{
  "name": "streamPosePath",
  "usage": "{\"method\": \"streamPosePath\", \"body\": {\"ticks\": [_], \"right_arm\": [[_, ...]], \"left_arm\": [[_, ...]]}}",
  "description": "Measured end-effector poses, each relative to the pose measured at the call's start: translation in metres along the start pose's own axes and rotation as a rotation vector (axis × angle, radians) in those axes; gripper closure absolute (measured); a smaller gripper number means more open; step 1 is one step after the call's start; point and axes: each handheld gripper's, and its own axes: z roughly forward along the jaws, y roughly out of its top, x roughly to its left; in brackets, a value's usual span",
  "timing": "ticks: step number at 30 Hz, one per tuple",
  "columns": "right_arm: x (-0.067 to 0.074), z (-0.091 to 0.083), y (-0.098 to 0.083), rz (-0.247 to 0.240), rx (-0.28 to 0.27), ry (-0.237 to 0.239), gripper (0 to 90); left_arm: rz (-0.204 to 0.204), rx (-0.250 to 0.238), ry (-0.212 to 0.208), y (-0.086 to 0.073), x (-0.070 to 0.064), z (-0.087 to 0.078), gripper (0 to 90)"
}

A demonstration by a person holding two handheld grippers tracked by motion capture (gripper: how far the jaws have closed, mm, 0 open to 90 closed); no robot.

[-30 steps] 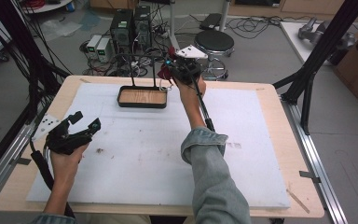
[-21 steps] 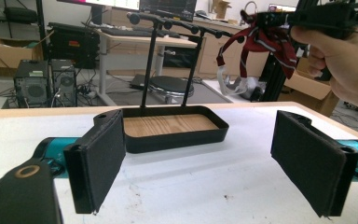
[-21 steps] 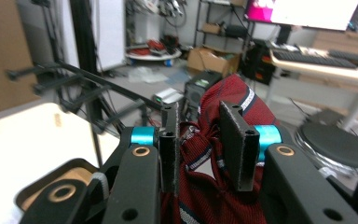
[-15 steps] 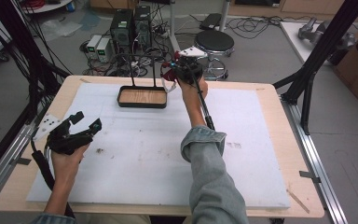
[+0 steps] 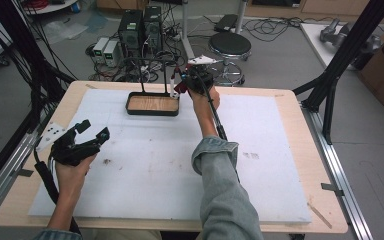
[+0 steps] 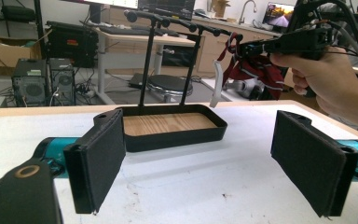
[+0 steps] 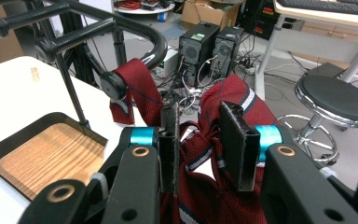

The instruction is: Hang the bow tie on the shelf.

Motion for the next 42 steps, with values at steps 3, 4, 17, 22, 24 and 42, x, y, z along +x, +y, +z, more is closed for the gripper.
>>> {"method": "streamPosePath", "body": {"ticks": [3, 4, 17, 22, 24, 42], "right_arm": [[0.000, 0.001, -0.001, 0.003, 0.007, -0.002, 67.7], [0.000, 0.001, -0.001, 0.012, 0.009, -0.003, 66.3], [-0.003, 0.000, -0.002, 0.032, 0.008, 0.000, 62.8], [-0.004, 0.000, -0.003, 0.037, 0.009, -0.002, 62.6], [-0.004, 0.000, -0.004, 0.039, 0.008, 0.000, 62.6], [-0.022, -0.024, 0.004, 0.088, -0.047, -0.026, 44.5]], "left_arm": [[0.001, 0.001, -0.002, 0.000, 0.000, 0.000, 18.0], [0.000, 0.002, -0.004, 0.000, 0.000, 0.000, 18.0], [0.002, 0.006, -0.007, -0.001, -0.002, 0.001, 18.0], [0.003, 0.007, -0.006, -0.001, -0.002, 0.001, 18.0], [0.002, 0.007, -0.008, -0.001, -0.002, 0.002, 18.0], [0.006, 0.011, -0.013, -0.002, -0.004, 0.004, 18.0]]}}
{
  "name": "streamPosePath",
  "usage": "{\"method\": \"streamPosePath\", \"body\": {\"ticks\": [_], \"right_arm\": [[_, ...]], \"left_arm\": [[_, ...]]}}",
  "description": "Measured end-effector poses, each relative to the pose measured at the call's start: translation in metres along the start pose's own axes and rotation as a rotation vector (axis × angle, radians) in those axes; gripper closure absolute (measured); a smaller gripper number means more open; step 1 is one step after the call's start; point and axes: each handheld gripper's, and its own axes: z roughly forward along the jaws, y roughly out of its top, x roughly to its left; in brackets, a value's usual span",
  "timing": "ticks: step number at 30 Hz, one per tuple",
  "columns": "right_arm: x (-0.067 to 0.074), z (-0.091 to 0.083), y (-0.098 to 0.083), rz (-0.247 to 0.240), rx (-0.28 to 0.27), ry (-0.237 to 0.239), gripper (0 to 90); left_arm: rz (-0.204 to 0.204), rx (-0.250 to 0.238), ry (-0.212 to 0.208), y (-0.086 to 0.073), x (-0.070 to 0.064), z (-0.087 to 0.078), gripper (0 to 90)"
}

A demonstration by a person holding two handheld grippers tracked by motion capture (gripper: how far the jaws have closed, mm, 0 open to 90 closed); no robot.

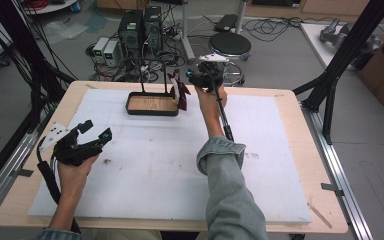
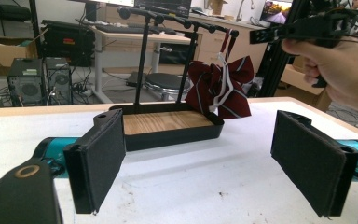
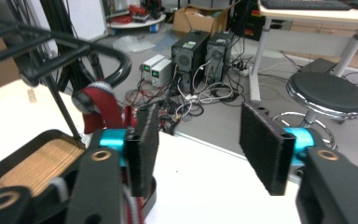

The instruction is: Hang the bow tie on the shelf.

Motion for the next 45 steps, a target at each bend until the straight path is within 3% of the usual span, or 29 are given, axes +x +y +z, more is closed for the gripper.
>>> {"method": "streamPosePath", "body": {"ticks": [10, 17, 25, 30, 34, 38, 40, 42, 45], "right_arm": [[-0.033, -0.031, -0.001, 0.037, -0.064, -0.030, 29.0], [-0.056, -0.057, 0.003, 0.062, -0.108, -0.072, 11.9], [-0.070, -0.087, 0.004, 0.062, -0.156, -0.084, 11.9], [-0.081, -0.106, 0.000, 0.077, -0.148, -0.089, 11.4], [-0.090, -0.124, -0.003, 0.076, -0.196, -0.100, 11.5], [-0.097, -0.141, -0.008, 0.078, -0.204, -0.104, 11.4], [-0.101, -0.149, -0.009, 0.085, -0.177, -0.097, 11.0], [-0.103, -0.164, -0.012, 0.071, -0.230, -0.112, 11.0], [-0.106, -0.178, -0.015, 0.064, -0.232, -0.115, 11.0]], "left_arm": [[0.009, 0.015, -0.009, -0.003, -0.004, 0.005, 18.0], [0.013, 0.021, -0.011, -0.003, -0.005, 0.007, 18.0], [0.017, 0.023, -0.016, -0.004, -0.007, 0.009, 18.0], [0.019, 0.025, -0.015, -0.004, -0.007, 0.008, 18.0], [0.021, 0.030, -0.011, -0.005, -0.007, 0.008, 17.9], [0.021, 0.033, -0.011, -0.006, -0.007, 0.009, 17.9], [0.023, 0.037, -0.014, -0.006, -0.007, 0.009, 18.0], [0.023, 0.036, -0.012, -0.006, -0.008, 0.009, 17.9], [0.024, 0.041, -0.012, -0.007, -0.008, 0.010, 17.9]]}}
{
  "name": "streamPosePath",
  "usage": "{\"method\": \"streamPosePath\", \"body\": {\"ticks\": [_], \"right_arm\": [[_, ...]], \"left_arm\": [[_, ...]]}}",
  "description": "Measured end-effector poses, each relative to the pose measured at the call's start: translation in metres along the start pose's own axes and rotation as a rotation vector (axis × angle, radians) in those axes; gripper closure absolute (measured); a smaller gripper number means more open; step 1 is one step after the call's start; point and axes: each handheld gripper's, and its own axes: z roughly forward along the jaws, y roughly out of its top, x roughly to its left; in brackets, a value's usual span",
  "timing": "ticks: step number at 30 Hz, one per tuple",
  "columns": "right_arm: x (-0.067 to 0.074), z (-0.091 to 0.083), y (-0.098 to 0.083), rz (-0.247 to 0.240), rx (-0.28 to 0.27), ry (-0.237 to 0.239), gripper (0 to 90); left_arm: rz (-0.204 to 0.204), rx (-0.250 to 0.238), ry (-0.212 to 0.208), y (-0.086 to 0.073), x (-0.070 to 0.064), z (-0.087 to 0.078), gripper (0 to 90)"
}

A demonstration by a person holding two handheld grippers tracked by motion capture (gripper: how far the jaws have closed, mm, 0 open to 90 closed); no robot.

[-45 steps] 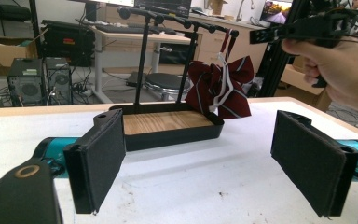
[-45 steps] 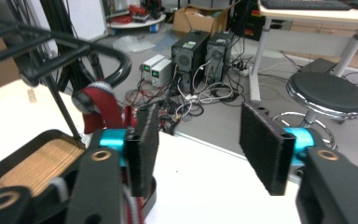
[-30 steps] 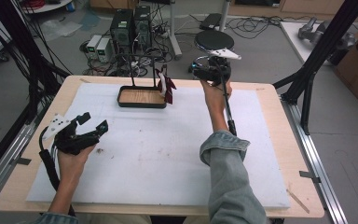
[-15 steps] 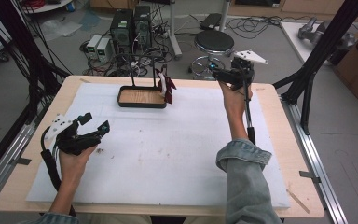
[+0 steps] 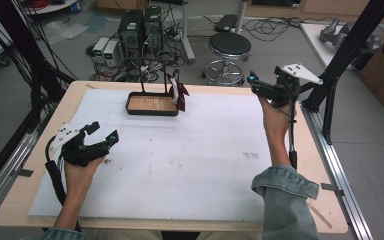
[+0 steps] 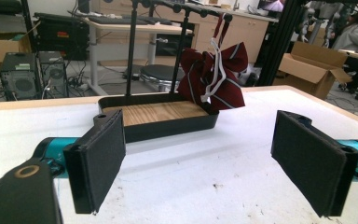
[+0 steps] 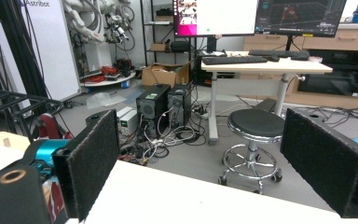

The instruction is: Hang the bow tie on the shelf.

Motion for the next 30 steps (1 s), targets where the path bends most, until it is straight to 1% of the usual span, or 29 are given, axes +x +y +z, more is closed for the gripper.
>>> {"method": "streamPosePath", "body": {"ticks": [2, 5, 10, 11, 13, 17, 21, 25, 27, 28, 30], "right_arm": [[-0.003, -0.008, 0.001, 0.006, 0.033, 0.011, 10.9], [-0.005, -0.023, 0.000, 0.001, -0.009, 0.018, 11.0], [-0.005, -0.045, -0.010, -0.013, -0.022, 0.031, 11.0], [-0.006, -0.056, -0.017, -0.014, -0.025, 0.030, 11.0], [-0.007, -0.059, -0.020, -0.013, -0.030, 0.030, 11.0], [-0.010, -0.078, -0.033, -0.004, -0.054, 0.025, 11.0], [-0.012, -0.097, -0.048, -0.008, -0.079, 0.015, 11.0], [-0.013, -0.111, -0.061, -0.001, -0.103, 0.006, 11.0], [-0.013, -0.117, -0.070, 0.014, -0.116, 0.009, 10.9], [-0.013, -0.119, -0.073, 0.021, -0.108, 0.011, 11.0], [-0.012, -0.125, -0.082, 0.022, -0.129, 0.012, 11.0]], "left_arm": [[0.001, 0.004, 0.001, -0.001, -0.001, 0.000, 17.9], [0.005, 0.007, -0.002, -0.001, -0.001, 0.001, 18.0], [0.010, 0.012, 0.001, -0.002, -0.001, 0.001, 17.9], [0.010, 0.013, 0.003, -0.002, -0.001, 0.000, 17.9], [0.008, 0.012, 0.006, -0.002, -0.001, 0.000, 17.9], [0.006, 0.010, 0.011, -0.002, 0.000, -0.001, 17.9], [0.010, 0.013, 0.010, -0.002, -0.001, -0.001, 17.9], [0.010, 0.013, 0.013, -0.003, -0.002, -0.001, 17.9], [0.013, 0.013, 0.014, -0.003, -0.002, -0.001, 17.9], [0.013, 0.014, 0.015, -0.003, -0.002, -0.001, 17.9], [0.013, 0.014, 0.016, -0.003, -0.001, -0.001, 17.9]]}}
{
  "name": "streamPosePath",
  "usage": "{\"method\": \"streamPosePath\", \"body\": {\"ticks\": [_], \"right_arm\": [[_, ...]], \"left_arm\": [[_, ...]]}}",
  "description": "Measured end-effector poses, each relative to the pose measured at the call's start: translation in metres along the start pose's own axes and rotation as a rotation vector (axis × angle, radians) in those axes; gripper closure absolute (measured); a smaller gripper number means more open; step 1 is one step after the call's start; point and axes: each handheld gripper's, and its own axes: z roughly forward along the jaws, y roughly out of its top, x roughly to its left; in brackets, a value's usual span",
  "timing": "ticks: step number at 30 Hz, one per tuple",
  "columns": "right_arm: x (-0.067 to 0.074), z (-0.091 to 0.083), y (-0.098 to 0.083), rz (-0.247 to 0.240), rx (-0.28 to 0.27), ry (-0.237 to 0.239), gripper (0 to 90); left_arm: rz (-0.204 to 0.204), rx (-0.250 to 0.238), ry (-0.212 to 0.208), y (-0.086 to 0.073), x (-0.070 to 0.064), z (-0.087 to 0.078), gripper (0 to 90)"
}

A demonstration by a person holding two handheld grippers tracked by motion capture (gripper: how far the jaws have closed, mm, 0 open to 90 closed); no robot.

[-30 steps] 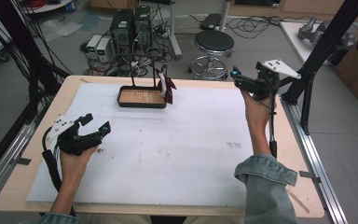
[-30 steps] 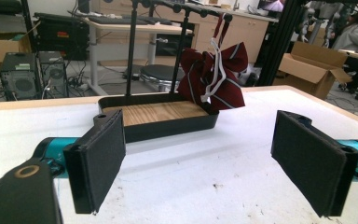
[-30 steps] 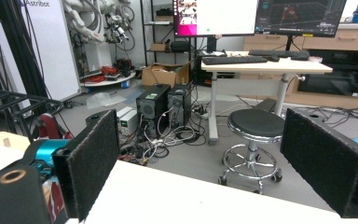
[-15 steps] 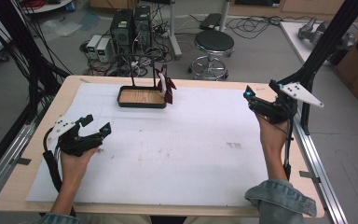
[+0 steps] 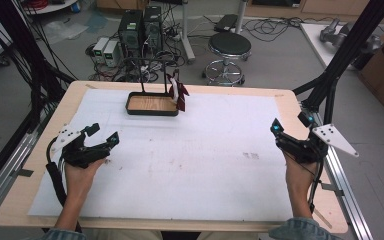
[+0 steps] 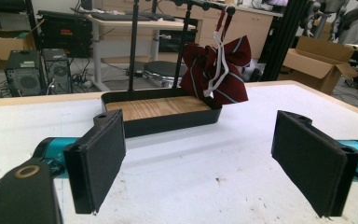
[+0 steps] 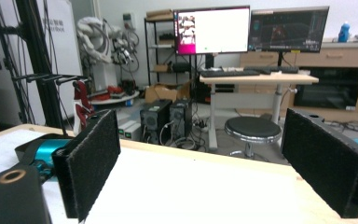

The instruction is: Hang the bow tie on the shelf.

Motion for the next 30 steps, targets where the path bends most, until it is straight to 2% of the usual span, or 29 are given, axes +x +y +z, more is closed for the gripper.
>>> {"method": "streamPosePath", "body": {"ticks": [4, 8, 14, 20, 25, 30], "right_arm": [[0.001, -0.011, -0.014, -0.006, -0.025, 0.000, 10.9], [0.001, -0.020, -0.029, 0.000, -0.017, -0.003, 11.0], [0.003, -0.027, -0.057, 0.029, 0.028, -0.002, 10.9], [0.010, -0.027, -0.073, 0.013, 0.069, -0.001, 11.0], [0.013, -0.027, -0.079, 0.011, 0.089, 0.011, 11.0], [0.014, -0.028, -0.078, 0.019, 0.086, 0.023, 11.0]], "left_arm": [[0.000, 0.003, 0.001, -0.001, -0.001, 0.001, 17.8], [0.001, 0.007, 0.001, -0.002, -0.001, 0.001, 17.8], [0.005, 0.011, 0.005, -0.002, -0.001, 0.001, 17.8], [0.006, 0.019, 0.009, -0.003, -0.001, 0.002, 17.6], [0.007, 0.018, 0.010, -0.003, -0.001, 0.002, 17.6], [0.006, 0.021, 0.017, -0.003, 0.000, 0.002, 17.6]]}}
